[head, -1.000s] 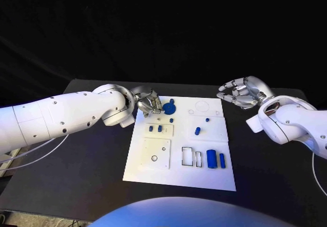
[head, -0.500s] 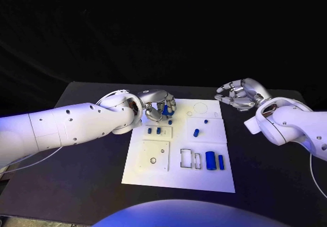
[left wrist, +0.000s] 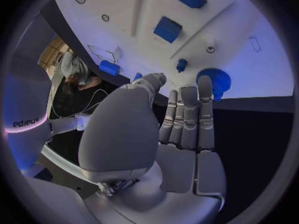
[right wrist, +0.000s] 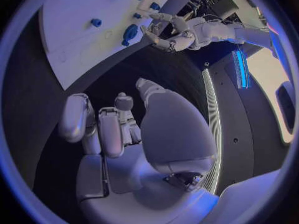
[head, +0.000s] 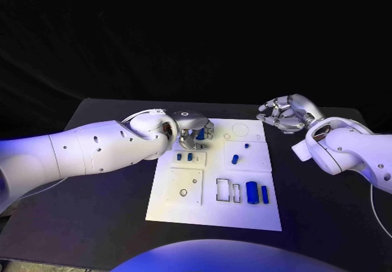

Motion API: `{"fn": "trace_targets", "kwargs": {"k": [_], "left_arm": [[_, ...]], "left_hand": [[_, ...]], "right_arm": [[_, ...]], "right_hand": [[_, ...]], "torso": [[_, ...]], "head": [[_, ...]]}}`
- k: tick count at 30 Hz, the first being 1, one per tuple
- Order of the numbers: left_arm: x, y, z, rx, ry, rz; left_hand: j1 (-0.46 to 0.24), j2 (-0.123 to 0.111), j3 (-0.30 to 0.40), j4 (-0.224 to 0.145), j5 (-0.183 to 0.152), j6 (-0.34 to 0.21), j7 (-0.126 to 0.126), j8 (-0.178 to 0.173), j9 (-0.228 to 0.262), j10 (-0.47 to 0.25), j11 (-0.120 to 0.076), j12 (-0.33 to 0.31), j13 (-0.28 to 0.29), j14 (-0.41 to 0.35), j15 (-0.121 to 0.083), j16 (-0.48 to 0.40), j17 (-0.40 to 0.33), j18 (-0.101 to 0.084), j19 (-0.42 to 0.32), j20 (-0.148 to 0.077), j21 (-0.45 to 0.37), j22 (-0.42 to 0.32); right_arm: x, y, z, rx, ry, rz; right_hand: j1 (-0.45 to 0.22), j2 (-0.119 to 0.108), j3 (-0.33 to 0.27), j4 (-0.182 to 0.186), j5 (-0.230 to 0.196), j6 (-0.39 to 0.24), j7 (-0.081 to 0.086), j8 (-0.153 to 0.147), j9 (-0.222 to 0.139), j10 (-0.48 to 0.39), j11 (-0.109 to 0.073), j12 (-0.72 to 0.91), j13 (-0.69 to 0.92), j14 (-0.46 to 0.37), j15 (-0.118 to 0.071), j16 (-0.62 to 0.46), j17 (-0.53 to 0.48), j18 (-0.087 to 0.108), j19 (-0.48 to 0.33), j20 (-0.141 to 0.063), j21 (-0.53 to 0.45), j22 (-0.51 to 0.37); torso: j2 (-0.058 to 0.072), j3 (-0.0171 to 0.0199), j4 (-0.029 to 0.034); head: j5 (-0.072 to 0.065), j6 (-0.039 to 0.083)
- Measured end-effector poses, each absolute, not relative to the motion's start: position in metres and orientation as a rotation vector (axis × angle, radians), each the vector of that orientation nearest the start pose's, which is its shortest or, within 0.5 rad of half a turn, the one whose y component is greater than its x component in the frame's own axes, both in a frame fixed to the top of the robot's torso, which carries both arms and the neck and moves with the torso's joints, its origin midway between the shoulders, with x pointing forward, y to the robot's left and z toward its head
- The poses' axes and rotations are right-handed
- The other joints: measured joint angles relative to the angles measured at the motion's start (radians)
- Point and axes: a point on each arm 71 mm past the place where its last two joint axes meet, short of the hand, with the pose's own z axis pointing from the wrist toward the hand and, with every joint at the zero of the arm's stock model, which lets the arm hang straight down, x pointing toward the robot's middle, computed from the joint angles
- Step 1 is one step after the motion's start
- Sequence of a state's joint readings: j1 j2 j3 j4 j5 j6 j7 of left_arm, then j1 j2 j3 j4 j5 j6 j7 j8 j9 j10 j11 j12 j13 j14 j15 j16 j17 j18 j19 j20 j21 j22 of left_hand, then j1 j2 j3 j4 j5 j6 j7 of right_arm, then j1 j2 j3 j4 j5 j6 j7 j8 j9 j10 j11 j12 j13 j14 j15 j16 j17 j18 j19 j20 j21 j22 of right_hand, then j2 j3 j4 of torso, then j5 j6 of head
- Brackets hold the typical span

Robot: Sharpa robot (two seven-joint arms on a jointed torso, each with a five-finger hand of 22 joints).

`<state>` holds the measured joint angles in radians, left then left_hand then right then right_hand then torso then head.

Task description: Assemble the parts on the task board

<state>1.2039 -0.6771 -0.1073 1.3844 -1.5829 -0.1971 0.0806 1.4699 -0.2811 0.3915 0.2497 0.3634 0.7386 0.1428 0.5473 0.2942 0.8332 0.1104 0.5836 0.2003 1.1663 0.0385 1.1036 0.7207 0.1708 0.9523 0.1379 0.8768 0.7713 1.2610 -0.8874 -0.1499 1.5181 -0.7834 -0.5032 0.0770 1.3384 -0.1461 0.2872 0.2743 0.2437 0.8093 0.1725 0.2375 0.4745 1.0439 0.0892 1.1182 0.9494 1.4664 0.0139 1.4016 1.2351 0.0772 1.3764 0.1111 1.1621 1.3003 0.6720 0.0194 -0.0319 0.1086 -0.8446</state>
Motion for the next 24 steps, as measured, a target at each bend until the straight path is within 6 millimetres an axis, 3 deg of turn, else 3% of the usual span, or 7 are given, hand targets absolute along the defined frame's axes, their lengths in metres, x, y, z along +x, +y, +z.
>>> {"fn": "trace_targets", "kwargs": {"k": [11,24], "left_arm": [[0.490,0.136,-0.224,0.574,1.764,-0.709],[0.496,0.136,-0.229,0.586,1.802,-0.669]], "left_hand": [[0.016,0.016,-0.008,0.006,0.000,0.030,0.025,-0.043,-0.038,0.004,0.004,-0.032,-0.037,0.051,0.003,0.080,0.055,0.000,0.069,0.000,0.091,0.092],[0.042,0.034,0.015,0.005,0.000,0.067,0.013,-0.075,-0.060,0.040,0.003,-0.063,-0.068,0.060,0.001,0.103,0.055,0.000,0.083,0.000,0.131,0.135]], "right_arm": [[0.487,-0.234,-0.189,0.452,1.611,0.920],[0.487,-0.233,-0.189,0.448,1.610,0.922]], "right_hand": [[0.000,0.000,0.000,0.000,0.000,-0.002,-0.002,0.002,0.000,-0.007,-0.001,-0.009,-0.018,0.000,0.000,-0.002,-0.003,0.000,0.000,0.000,-0.005,-0.003],[0.000,0.000,0.000,0.000,0.000,-0.002,-0.002,0.002,-0.001,-0.007,-0.001,-0.014,-0.020,0.000,0.000,-0.002,-0.003,0.000,0.000,0.000,-0.005,-0.005]], "torso": [[-0.001,0.0008,0.0008],[-0.002,0.0012,0.0013]], "head": [[-0.004,-0.004],[-0.001,-0.006]]}}
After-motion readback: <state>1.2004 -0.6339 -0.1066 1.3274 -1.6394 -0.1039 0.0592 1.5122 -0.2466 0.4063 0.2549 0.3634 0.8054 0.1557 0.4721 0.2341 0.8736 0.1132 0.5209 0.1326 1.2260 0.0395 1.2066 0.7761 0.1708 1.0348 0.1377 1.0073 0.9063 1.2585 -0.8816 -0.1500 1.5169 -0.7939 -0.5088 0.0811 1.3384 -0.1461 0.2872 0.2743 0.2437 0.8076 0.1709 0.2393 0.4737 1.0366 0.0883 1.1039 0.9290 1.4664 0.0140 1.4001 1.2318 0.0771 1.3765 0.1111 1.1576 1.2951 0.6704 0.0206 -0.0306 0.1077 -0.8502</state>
